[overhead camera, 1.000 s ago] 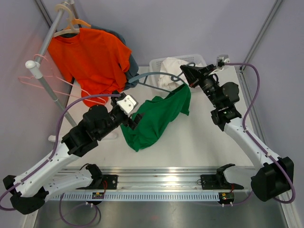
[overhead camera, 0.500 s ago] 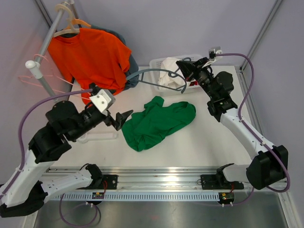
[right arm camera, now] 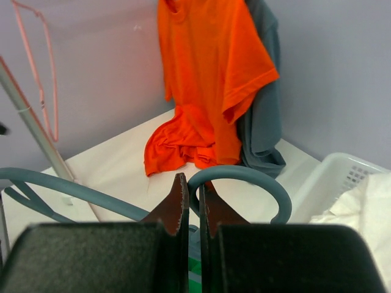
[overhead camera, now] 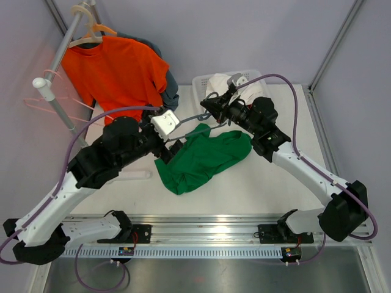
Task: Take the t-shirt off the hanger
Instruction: Pass the hanger from the right arm to the left
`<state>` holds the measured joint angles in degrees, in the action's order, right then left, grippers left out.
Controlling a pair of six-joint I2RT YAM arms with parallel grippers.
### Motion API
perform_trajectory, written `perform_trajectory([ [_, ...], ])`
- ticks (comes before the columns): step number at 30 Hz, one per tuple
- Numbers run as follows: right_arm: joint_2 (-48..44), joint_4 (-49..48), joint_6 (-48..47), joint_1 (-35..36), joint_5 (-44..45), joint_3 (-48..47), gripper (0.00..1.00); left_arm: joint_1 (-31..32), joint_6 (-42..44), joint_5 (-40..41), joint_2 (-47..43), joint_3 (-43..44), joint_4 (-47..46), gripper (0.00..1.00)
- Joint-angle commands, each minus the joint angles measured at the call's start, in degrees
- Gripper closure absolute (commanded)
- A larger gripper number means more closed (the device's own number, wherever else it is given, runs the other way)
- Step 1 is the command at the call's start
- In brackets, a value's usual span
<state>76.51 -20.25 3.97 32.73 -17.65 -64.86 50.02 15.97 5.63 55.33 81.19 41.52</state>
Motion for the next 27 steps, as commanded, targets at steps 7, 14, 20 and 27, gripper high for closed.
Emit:
perform_trajectory([
  [7,-2.9,-3.9,-6.4,3.0,-6.4,0.0,1.00,-0.1,0.0,1.2,3.6,-3.1,-3.7,0.02],
  [14,-4.2,-3.8,-7.9,4.8,-9.2,1.0,1.00,-0.5,-1.2,1.7,6.0,-4.5,-6.8,0.12],
  [20,-5.1,-2.4,-9.2,6.2,-9.8,1.2,1.00,-1.2,-3.0,2.9,7.8,-5.8,-10.5,0.23],
  [27,-5.0,-1.7,-10.2,7.3,-9.1,1.1,1.00,-1.4,-4.4,3.7,7.7,-6.9,-12.9,0.26],
])
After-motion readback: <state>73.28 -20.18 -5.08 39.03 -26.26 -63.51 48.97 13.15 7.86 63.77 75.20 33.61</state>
